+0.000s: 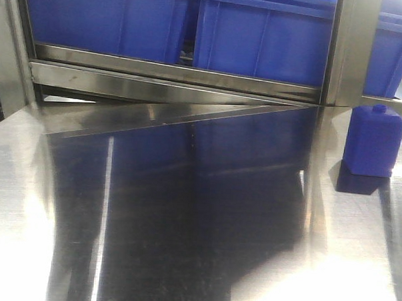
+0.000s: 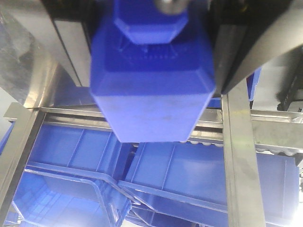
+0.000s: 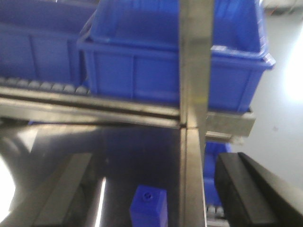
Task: Pick and sort blue part to right shelf
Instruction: 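Lower the right gripper toward the other blue block, then close the right gripper on the blue block and lift it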
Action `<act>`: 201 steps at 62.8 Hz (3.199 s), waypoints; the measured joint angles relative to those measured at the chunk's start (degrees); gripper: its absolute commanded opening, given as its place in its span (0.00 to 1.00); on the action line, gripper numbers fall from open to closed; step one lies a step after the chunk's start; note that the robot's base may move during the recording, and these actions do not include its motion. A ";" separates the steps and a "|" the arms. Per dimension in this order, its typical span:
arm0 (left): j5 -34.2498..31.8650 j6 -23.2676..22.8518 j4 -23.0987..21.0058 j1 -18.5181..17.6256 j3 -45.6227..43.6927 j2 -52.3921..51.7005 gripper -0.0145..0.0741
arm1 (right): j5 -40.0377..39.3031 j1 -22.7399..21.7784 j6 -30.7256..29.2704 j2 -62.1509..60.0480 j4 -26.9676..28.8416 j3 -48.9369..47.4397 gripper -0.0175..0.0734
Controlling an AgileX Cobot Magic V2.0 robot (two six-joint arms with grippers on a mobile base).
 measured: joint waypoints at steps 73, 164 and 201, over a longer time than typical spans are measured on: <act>0.00 0.00 0.00 0.00 0.03 -0.01 0.46 | 40.45 9.24 20.14 61.41 -12.23 -38.75 0.88; 12.61 0.00 7.30 0.00 1.09 -8.35 0.46 | 28.68 8.16 11.12 43.52 -12.86 -25.20 0.49; 13.54 0.00 7.30 0.00 3.16 -11.01 0.46 | 17.29 8.16 5.61 -5.40 -12.96 6.32 0.49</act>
